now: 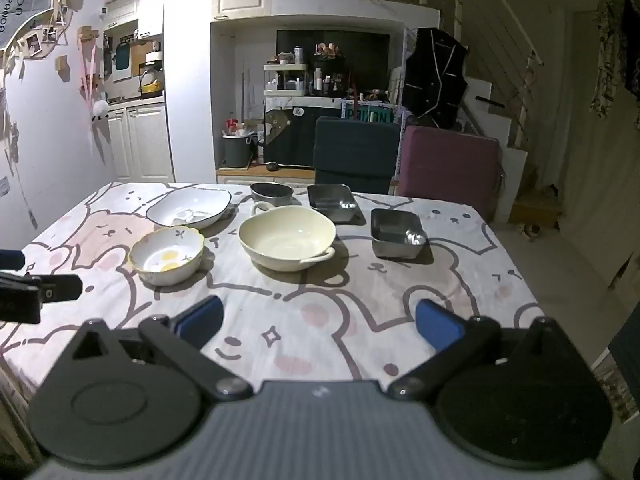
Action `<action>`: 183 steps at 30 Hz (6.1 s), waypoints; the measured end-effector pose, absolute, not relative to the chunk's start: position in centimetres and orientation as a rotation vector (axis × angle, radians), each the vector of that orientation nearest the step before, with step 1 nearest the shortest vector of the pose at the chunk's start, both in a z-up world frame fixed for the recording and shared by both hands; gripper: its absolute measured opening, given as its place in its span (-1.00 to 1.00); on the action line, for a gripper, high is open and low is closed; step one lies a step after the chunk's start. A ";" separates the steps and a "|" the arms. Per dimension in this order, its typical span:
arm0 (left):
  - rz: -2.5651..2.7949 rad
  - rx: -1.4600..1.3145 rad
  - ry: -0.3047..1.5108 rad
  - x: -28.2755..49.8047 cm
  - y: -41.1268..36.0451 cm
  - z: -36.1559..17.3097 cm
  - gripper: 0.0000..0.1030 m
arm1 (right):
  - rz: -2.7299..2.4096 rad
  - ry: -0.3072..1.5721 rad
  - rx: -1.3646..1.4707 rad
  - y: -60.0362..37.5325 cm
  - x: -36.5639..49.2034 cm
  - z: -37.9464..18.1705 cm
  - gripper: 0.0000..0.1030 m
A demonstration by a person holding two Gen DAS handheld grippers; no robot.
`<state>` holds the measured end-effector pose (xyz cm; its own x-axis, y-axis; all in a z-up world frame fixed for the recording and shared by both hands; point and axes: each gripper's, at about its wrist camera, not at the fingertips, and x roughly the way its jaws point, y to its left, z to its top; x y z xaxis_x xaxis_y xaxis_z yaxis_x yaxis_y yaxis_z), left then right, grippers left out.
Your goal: Organize plates and bowls
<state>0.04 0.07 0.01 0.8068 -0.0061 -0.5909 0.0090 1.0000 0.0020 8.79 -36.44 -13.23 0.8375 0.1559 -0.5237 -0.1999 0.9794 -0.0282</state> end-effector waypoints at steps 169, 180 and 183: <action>-0.027 -0.232 0.959 47.9 24.5 -12.3 0.69 | 0.337 0.972 0.350 -17.3 45.9 -21.2 0.72; -0.063 -0.190 1.030 48.4 23.9 -15.1 -0.35 | 0.298 1.018 0.232 -13.1 45.6 -21.4 0.29; -0.065 -0.193 1.027 48.7 24.2 -15.1 -0.40 | 0.242 1.071 0.237 -12.6 45.6 -22.2 0.07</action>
